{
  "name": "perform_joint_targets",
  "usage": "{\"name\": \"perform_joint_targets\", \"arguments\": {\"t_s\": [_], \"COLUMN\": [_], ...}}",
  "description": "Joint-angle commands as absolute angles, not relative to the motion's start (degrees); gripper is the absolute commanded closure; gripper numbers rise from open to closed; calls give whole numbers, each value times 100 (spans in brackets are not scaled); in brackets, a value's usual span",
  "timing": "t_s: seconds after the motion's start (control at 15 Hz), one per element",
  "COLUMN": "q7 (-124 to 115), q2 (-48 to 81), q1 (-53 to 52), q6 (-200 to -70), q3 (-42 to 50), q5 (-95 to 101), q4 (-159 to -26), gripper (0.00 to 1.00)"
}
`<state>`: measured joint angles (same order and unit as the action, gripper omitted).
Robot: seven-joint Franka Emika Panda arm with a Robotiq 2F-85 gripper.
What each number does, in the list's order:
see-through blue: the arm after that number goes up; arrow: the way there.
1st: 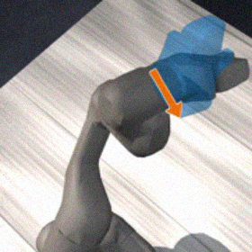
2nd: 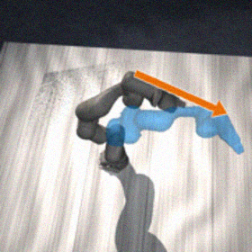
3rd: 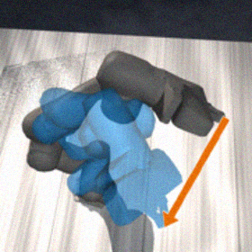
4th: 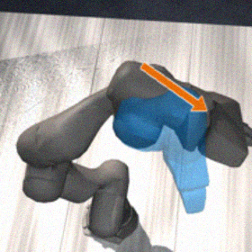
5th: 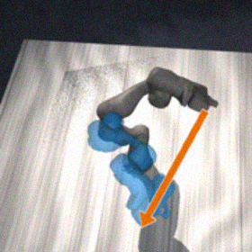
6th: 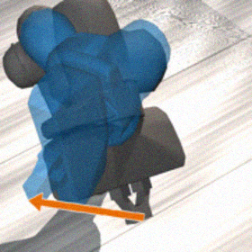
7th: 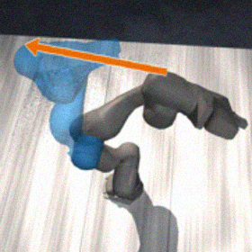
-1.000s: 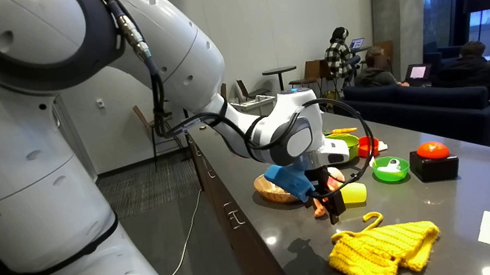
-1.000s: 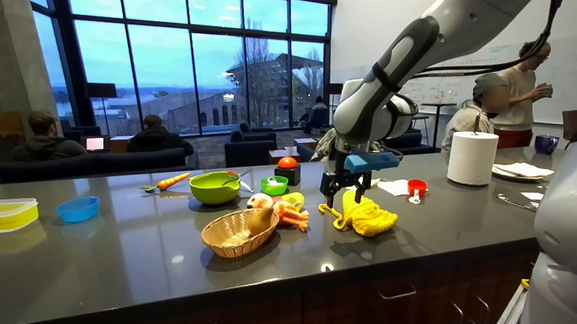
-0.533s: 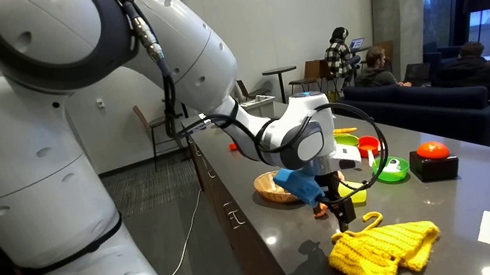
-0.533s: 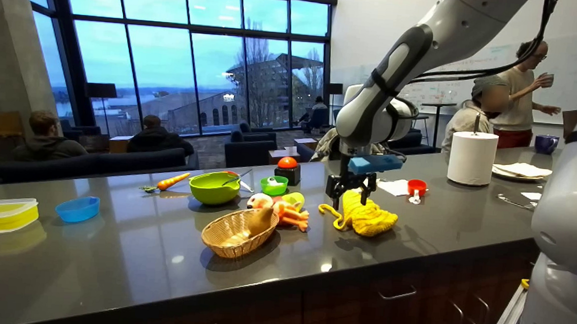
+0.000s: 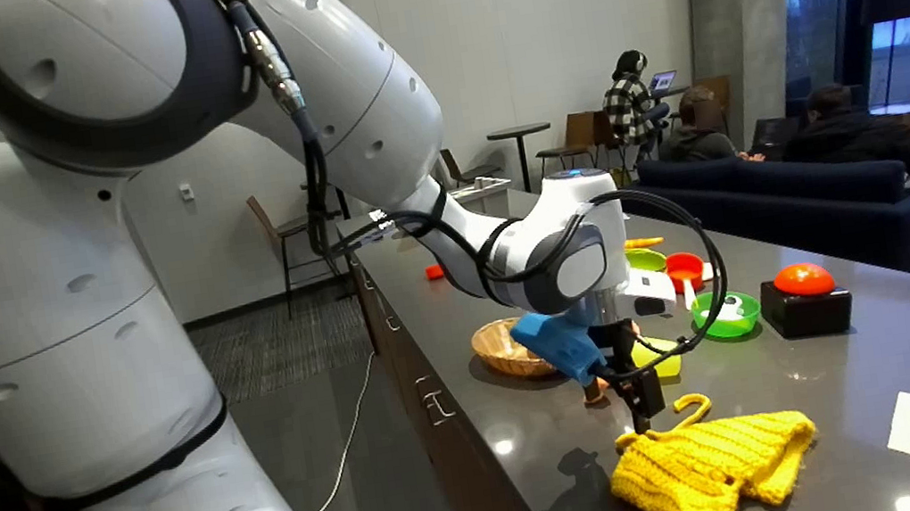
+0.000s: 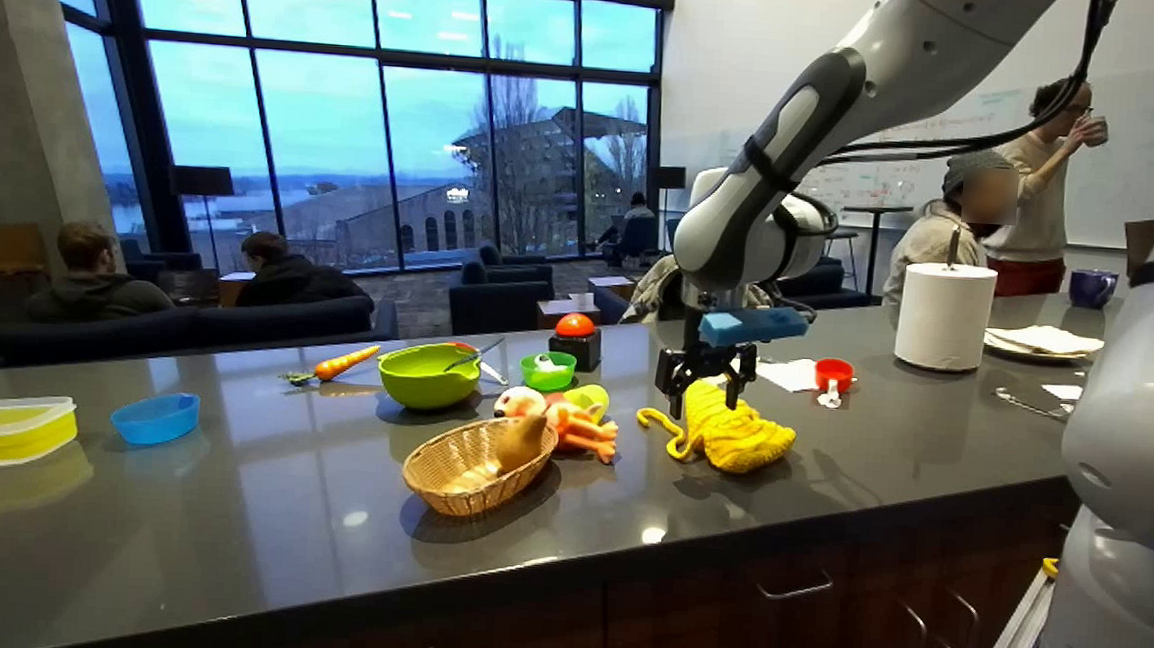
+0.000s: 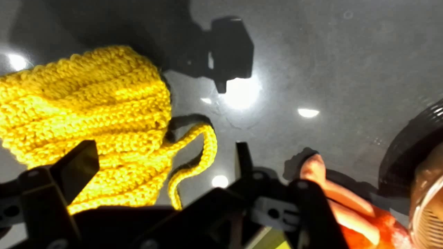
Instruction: Use the yellow cloth to clean the table
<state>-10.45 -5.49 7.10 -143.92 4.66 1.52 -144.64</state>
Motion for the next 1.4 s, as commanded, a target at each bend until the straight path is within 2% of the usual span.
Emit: {"name": "perform_joint_targets", "arguments": {"t_s": [0.0,0.33,1.0,1.07,1.13,1.27,1.33], "q7": [-1626,-2137,-2256,-2271,-2257,-2214,-2168], "q2": [-504,-313,388,473,550,711,802], "q1": [810,925,857,847,839,838,847], "q6": [-14720,-14974,-14916,-14929,-14910,-14889,-14878], "q3": [443,514,713,741,767,836,869], "q5": [847,1491,1484,1485,1446,1360,1274], "q4": [-14508,-14435,-14158,-14120,-14076,-13981,-13923], "gripper": [0,0,0,7,26,40,51]}}
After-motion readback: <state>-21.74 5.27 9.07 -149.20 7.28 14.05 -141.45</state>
